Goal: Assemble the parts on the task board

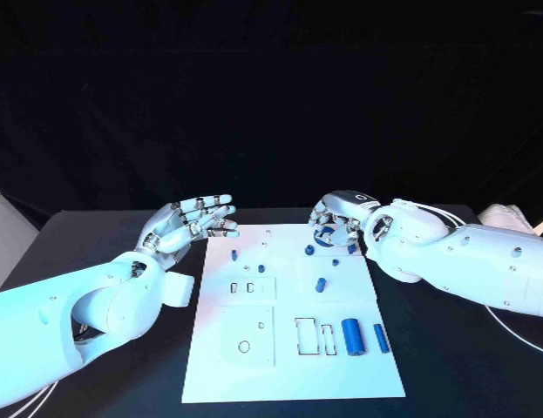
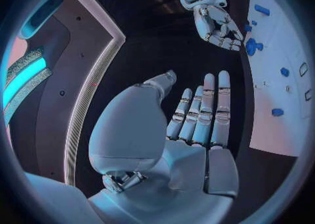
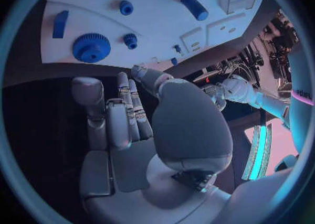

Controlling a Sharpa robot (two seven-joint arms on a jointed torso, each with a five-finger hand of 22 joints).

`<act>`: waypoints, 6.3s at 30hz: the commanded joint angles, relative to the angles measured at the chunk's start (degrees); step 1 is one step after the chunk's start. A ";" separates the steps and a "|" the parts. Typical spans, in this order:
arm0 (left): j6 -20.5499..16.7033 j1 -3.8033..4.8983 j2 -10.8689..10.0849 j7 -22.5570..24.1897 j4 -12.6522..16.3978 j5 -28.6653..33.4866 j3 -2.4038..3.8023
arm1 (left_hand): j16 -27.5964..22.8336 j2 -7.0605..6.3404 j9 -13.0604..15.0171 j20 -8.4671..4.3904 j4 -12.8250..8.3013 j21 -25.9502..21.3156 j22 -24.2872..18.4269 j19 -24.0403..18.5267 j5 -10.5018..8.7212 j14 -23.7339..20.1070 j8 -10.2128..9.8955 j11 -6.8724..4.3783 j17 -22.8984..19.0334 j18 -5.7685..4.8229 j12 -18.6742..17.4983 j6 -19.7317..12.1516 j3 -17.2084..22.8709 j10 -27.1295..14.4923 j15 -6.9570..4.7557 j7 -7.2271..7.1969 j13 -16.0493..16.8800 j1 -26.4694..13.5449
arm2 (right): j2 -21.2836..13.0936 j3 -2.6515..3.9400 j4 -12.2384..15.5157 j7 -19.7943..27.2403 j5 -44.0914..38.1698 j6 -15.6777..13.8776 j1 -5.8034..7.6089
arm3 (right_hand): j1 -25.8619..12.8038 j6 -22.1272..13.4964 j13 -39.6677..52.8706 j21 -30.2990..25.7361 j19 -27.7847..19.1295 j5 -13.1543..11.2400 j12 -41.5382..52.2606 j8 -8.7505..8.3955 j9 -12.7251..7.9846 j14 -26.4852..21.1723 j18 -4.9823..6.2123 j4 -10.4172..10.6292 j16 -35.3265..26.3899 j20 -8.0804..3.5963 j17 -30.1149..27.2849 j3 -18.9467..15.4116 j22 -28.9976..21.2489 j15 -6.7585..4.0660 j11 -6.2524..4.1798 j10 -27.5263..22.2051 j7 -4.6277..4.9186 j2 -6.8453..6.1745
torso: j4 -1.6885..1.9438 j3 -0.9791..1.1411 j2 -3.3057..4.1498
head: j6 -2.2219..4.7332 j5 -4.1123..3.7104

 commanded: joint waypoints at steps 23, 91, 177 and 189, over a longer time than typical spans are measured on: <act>1.12 0.53 -1.08 -0.29 2.17 -0.35 0.12 | 2.36 -0.22 -0.30 -0.21 -0.84 3.38 2.24 -2.00 -0.31 -2.71 -0.12 0.52 2.40 0.74 -0.34 -1.23 0.20 -0.19 0.40 3.68 -0.05 -1.31 | 1.01 -0.07 0.40 -5.77 -5.28 6.80 -1.33 | -1.10 -1.50 -0.01 2.66 0.31 -1.19 0.03 -0.47 1.00 3.19 -1.13 0.98 2.41 1.23 1.75 -2.21 3.57 0.59 0.50 -6.34 0.00 -2.32 | 0.57 -0.18 1.82 | -0.32 -0.98; 0.54 1.21 -1.08 -1.44 0.44 0.29 0.12 | 2.55 -0.12 -0.36 -0.08 -0.94 3.91 2.58 -2.59 -0.47 -3.54 -0.18 0.60 2.74 0.75 -0.38 -1.45 0.24 -0.33 0.53 3.71 -0.04 -1.42 | 11.43 1.20 -6.54 -8.78 -1.31 -7.13 -0.47 | 0.44 4.26 5.13 7.42 1.67 -3.30 4.99 5.32 7.88 3.62 -1.97 0.52 5.29 -0.88 4.30 0.59 10.62 -1.77 -2.41 1.42 -2.56 1.96 | 0.86 -0.11 3.54 | 1.24 -0.25; 2.34 2.41 -0.84 -2.11 -1.87 -0.66 0.08 | 2.87 -1.34 -0.52 0.33 -1.70 5.13 3.39 -4.54 -0.05 -5.23 -0.33 0.66 3.42 0.78 -0.40 -2.03 -0.62 -0.59 0.79 3.61 -0.04 -1.86 | -3.39 1.61 0.24 2.52 17.99 -2.92 0.05 | 9.68 -8.85 63.53 12.19 6.01 1.78 74.07 -2.93 11.36 5.93 -3.62 15.20 11.95 0.18 16.98 -21.07 20.32 -0.24 -0.84 4.91 0.04 -0.22 | -0.49 0.85 2.11 | 1.66 0.96; 2.30 2.39 -0.52 -2.42 -2.36 -0.94 0.05 | 2.96 -1.22 -0.53 0.40 -1.71 5.09 3.40 -5.00 0.07 -5.33 -0.33 0.68 3.52 0.75 -0.39 -2.08 -0.68 -0.60 0.82 3.61 -0.04 -1.82 | -4.06 1.61 -2.10 -1.92 15.52 2.42 0.09 | 9.09 -10.24 80.93 19.55 8.51 3.26 83.71 -1.00 12.89 6.05 -5.01 17.39 12.19 1.63 17.59 -24.11 28.36 1.01 0.35 16.20 1.34 -0.12 | -0.45 0.94 2.20 | 1.24 0.89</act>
